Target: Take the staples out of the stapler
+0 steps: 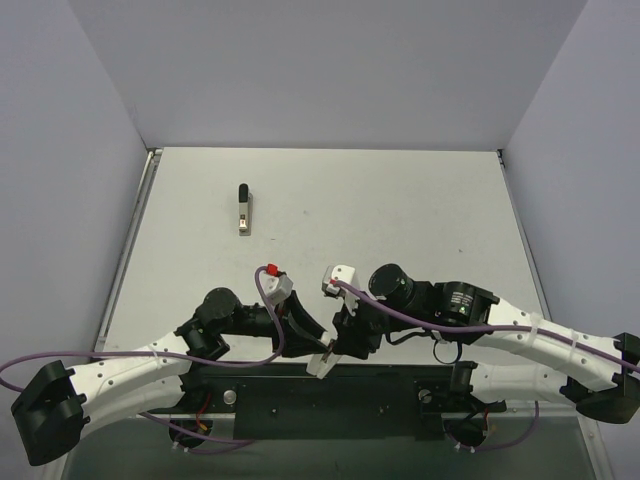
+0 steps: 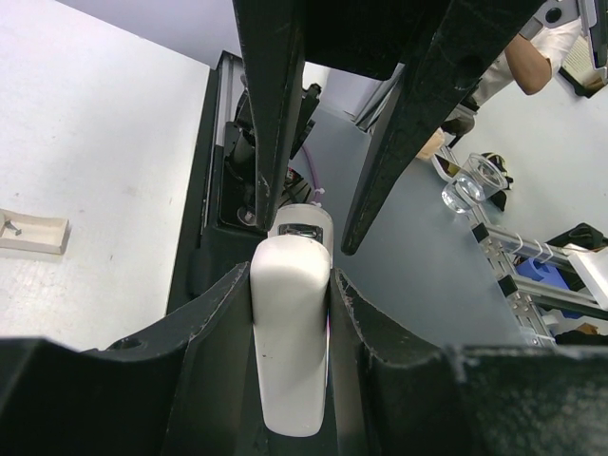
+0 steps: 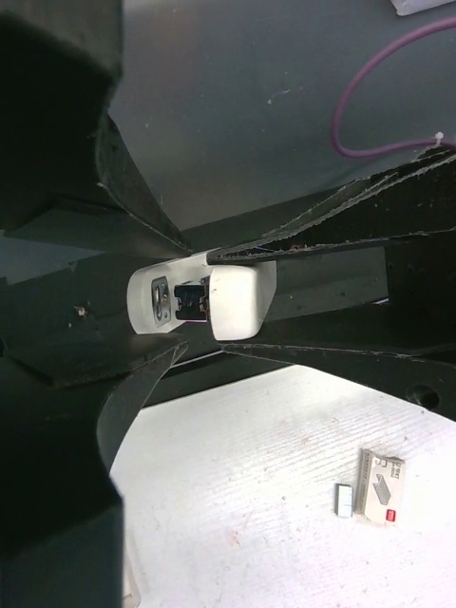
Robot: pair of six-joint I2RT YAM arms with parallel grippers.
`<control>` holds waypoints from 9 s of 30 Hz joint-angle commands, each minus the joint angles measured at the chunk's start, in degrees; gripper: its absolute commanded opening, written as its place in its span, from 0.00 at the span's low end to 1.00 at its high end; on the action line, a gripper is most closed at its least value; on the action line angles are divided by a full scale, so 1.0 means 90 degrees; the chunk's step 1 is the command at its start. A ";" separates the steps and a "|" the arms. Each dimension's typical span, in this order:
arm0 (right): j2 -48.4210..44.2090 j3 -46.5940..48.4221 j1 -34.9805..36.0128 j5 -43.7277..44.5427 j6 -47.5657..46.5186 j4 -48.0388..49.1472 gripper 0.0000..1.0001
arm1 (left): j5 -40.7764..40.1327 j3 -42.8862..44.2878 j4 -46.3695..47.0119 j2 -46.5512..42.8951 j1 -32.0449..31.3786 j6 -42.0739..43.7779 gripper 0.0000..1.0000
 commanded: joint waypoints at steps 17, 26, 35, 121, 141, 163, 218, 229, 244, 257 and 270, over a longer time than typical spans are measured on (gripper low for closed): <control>-0.0008 -0.0527 -0.0044 -0.0662 0.0107 0.0495 0.00 | -0.0120 0.0395 0.0623 -0.0058 -0.0152 -0.0005 0.00; -0.1110 -0.1815 -0.0034 -0.0683 0.0653 0.1159 0.00 | -0.0443 0.0337 0.0643 -0.0233 -0.0201 -0.0025 0.00; -0.2341 -0.2714 -0.0025 -0.0380 0.1385 0.1140 0.00 | -0.0999 0.0288 0.0575 -0.0604 -0.0211 0.0043 0.00; 0.0479 -0.3496 -0.0532 0.3811 0.2275 0.4830 0.00 | -0.4447 0.1304 -0.0022 0.1553 0.0452 -0.0259 0.00; 0.1896 -0.3213 -0.0913 0.2834 0.2734 0.6813 0.00 | -0.4545 0.1430 0.0994 0.2589 0.0990 -0.0582 0.00; 0.2404 -0.3097 -0.1206 0.1828 0.3310 0.8073 0.00 | -0.5062 0.1762 0.1131 0.3311 0.1088 -0.0289 0.00; 0.2199 -0.3467 -0.1900 0.0782 0.4140 0.9393 0.00 | -0.5678 0.2739 -0.0704 0.3185 0.0678 0.0473 0.00; 0.1302 -0.3750 -0.1900 0.1144 0.3818 0.8475 0.00 | -0.5004 0.2349 -0.0988 0.2247 0.0648 0.0092 0.00; -0.0808 -0.3809 -0.1909 0.2188 0.2979 0.6201 0.00 | -0.4750 0.1870 -0.1320 0.0987 0.0590 -0.0172 0.00; -0.1757 -0.4151 -0.1578 0.2511 0.2831 0.5212 0.00 | -0.4828 0.1811 -0.1320 0.0626 0.0570 -0.0103 0.00; -0.1034 -0.4072 -0.0659 0.2668 0.3046 0.6003 0.00 | -0.4321 0.1694 -0.1066 0.0401 0.0570 -0.0376 0.00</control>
